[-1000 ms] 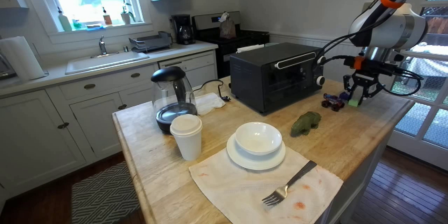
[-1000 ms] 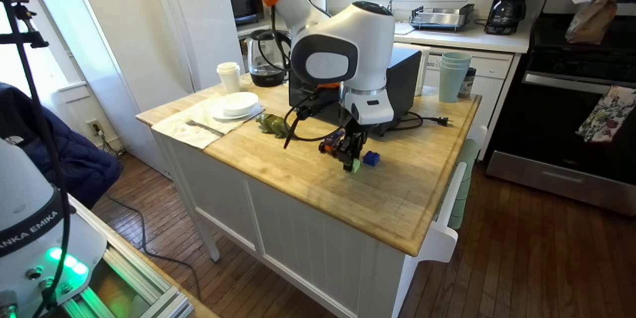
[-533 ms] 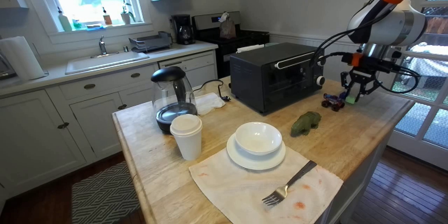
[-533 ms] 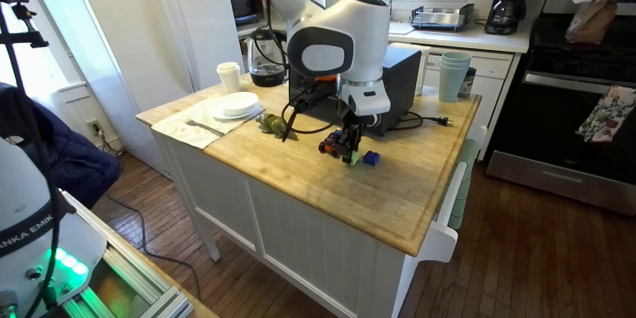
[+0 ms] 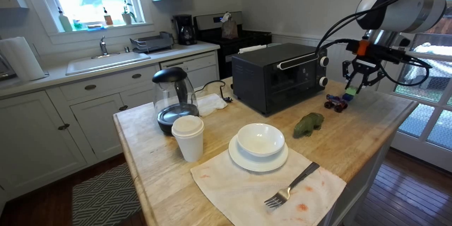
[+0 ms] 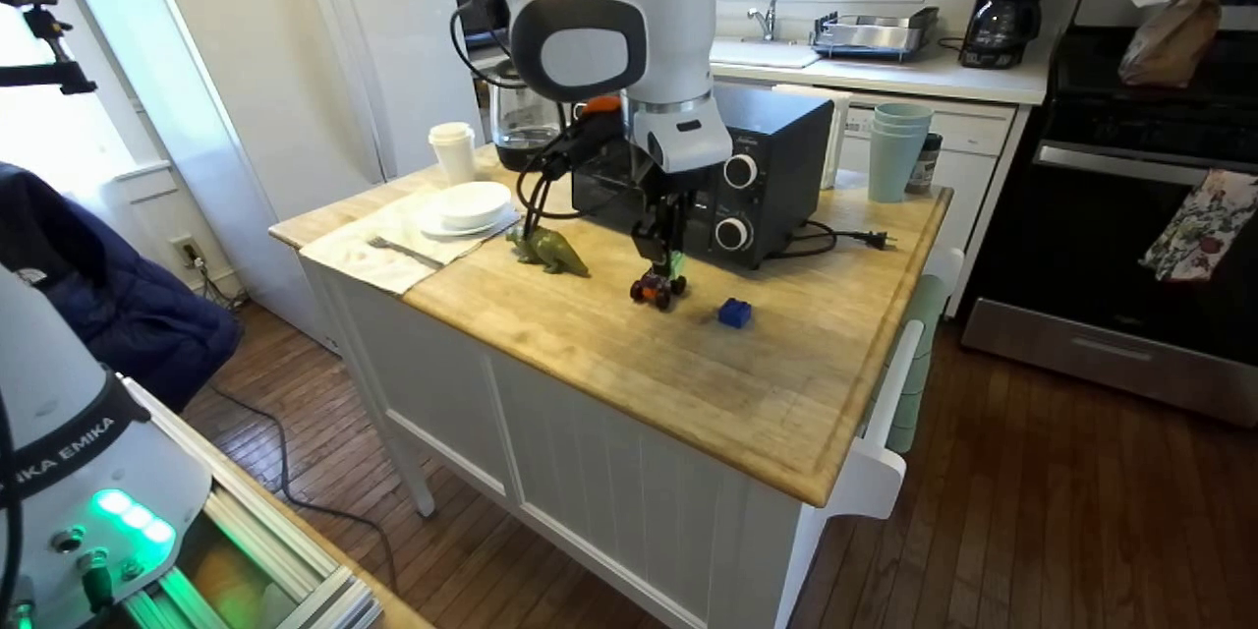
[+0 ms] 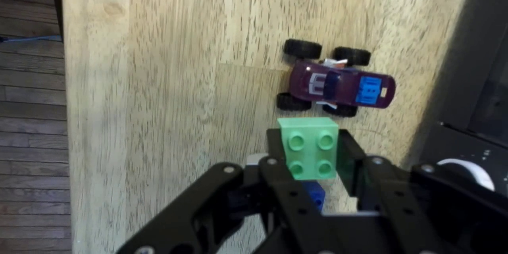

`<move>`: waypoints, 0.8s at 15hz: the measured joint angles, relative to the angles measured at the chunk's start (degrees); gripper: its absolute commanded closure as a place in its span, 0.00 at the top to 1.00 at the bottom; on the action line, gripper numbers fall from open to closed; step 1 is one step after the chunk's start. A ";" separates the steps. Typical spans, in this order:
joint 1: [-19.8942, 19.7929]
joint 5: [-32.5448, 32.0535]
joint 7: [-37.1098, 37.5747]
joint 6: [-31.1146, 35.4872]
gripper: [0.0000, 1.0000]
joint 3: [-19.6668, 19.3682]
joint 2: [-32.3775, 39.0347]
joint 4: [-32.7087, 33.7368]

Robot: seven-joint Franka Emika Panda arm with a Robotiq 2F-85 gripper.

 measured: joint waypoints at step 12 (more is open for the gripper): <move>1.50 -0.49 -0.25 1.07 0.36 0.30 -4.53 -5.47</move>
